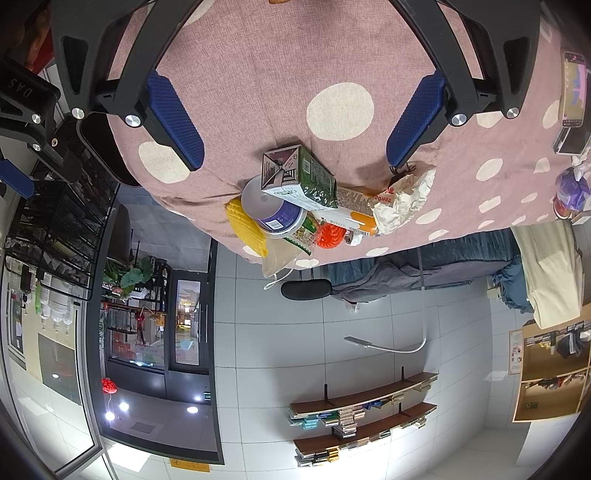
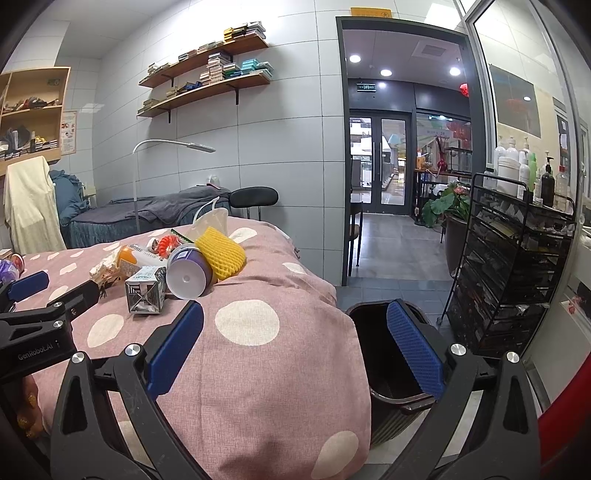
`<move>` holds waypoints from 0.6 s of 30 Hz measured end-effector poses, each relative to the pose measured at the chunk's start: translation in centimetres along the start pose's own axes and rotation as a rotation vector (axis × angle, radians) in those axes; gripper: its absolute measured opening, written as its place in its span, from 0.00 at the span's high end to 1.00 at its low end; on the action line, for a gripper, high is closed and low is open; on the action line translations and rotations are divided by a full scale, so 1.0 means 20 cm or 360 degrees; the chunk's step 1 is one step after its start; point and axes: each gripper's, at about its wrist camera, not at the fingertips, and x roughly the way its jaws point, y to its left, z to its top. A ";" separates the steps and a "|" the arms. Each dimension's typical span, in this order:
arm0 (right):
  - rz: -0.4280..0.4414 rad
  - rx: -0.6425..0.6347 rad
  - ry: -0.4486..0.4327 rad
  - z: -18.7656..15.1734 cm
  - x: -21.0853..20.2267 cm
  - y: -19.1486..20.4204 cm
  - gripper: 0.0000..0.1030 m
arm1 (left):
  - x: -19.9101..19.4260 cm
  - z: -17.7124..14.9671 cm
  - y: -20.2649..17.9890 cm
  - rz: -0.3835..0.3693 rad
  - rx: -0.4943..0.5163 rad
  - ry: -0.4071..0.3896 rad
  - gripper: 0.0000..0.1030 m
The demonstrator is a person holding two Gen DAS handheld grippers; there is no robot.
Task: Collect trash
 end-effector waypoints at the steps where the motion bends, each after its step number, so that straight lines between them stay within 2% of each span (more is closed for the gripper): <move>1: 0.0000 0.0001 -0.0001 -0.01 0.02 0.01 0.05 | 0.01 -0.01 0.02 0.0000 -0.0002 0.0001 0.05; 18: 0.0003 0.0009 0.0007 0.00 0.04 0.04 0.05 | 0.02 -0.02 0.02 -0.0005 -0.0012 0.0000 0.05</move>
